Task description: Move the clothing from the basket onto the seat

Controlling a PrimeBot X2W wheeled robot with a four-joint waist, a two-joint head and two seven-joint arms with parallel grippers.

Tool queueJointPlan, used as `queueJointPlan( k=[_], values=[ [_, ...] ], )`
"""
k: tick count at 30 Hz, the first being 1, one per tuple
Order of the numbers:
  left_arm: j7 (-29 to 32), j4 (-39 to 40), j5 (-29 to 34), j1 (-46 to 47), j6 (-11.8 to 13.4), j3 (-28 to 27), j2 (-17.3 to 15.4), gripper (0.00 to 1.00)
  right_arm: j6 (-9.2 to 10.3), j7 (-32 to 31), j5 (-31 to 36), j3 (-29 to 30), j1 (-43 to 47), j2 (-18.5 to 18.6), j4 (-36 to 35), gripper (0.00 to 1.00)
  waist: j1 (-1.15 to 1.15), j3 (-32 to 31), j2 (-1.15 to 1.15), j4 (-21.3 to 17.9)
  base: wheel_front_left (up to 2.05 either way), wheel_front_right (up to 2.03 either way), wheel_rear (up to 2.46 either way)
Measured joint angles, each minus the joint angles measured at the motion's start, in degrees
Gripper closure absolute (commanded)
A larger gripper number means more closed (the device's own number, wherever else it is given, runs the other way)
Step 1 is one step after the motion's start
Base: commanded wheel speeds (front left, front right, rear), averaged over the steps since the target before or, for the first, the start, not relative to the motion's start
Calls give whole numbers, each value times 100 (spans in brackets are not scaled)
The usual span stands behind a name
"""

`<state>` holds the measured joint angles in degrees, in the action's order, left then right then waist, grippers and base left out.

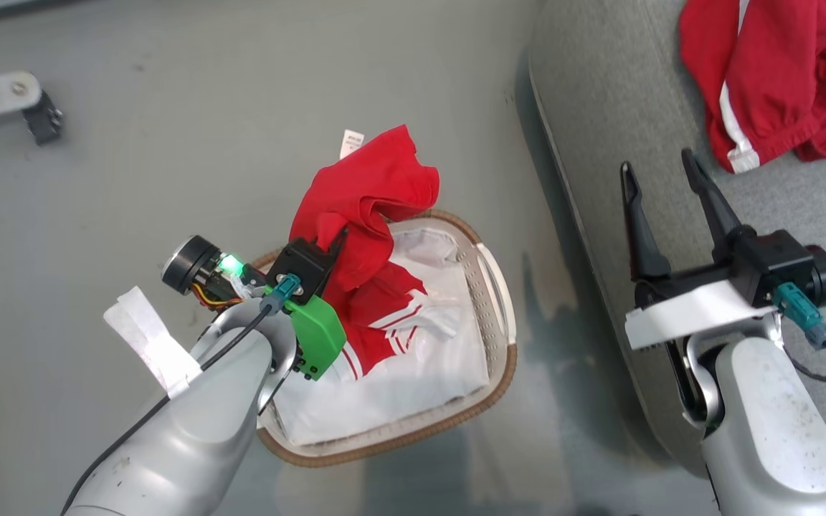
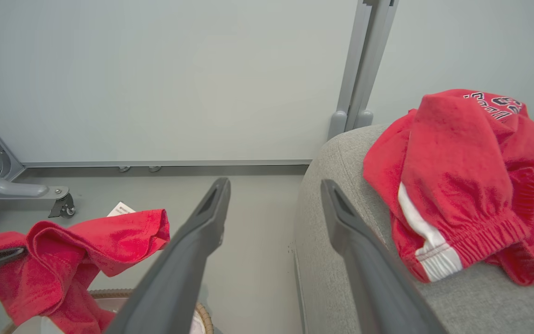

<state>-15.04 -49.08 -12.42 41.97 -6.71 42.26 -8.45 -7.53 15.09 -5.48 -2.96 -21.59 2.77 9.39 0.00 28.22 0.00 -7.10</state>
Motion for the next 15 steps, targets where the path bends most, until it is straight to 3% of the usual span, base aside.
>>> queueJointPlan(
  k=[6,15],
  values=[
    [73,568,68,-30,-36,204,-256,100,0,0,40,53,353,1,121,0,0,-639,0,189,0,0,0],
    [712,1593,5,459,-60,344,-748,100,0,0,52,-42,654,2,268,0,0,-1588,0,380,0,0,0]
  ],
)
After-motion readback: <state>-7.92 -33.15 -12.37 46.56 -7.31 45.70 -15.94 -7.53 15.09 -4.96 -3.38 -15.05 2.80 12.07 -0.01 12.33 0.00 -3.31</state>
